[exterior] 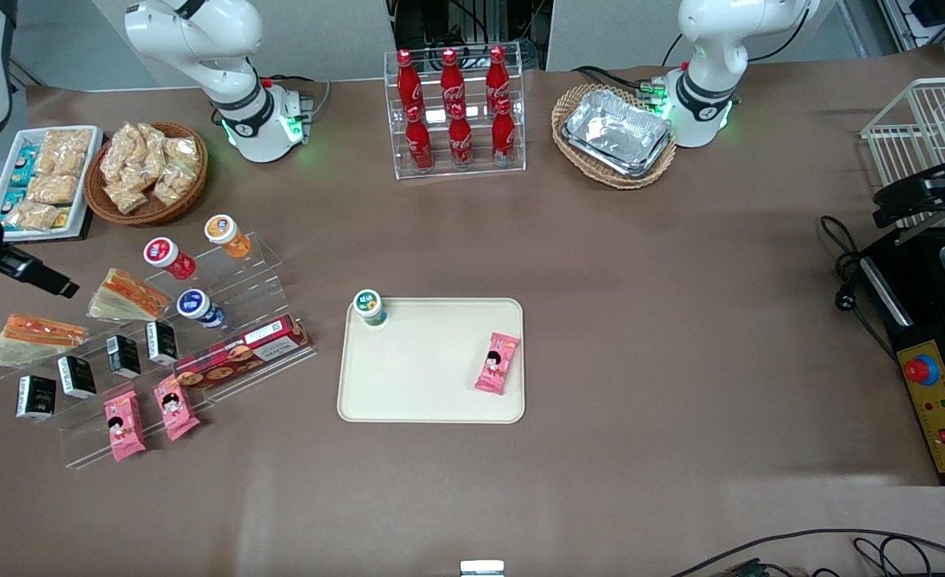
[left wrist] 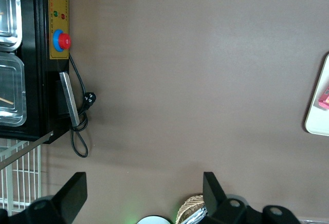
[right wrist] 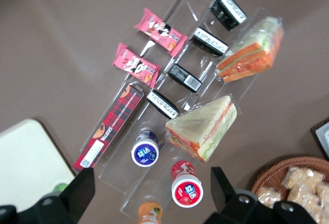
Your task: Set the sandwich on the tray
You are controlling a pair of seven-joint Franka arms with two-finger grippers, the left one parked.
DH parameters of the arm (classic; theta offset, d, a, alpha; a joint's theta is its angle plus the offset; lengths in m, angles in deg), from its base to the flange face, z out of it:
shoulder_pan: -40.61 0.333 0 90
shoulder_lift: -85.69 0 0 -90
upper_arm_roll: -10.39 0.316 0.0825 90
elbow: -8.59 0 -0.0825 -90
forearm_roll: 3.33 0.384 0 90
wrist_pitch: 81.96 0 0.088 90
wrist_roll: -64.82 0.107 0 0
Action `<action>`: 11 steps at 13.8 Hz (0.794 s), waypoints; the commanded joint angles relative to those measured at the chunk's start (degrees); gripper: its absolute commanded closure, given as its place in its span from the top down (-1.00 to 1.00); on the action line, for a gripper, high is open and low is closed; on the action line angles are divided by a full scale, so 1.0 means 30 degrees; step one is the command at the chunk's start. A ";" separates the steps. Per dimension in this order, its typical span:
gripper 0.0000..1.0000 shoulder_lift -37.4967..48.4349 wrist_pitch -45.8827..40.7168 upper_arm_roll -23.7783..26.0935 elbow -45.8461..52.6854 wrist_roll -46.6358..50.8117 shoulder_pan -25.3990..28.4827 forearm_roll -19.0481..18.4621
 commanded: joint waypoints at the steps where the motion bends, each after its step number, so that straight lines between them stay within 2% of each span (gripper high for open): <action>1: 1.00 -0.0692 0.0020 -0.0141 0.0647 0.3308 -0.0278 -0.0342; 7: 1.00 -0.1455 0.0020 -0.1866 0.1203 0.5541 -0.0749 -0.0489; 11: 1.00 -0.2098 0.0311 -0.2805 0.1438 0.8875 -0.0749 -0.0724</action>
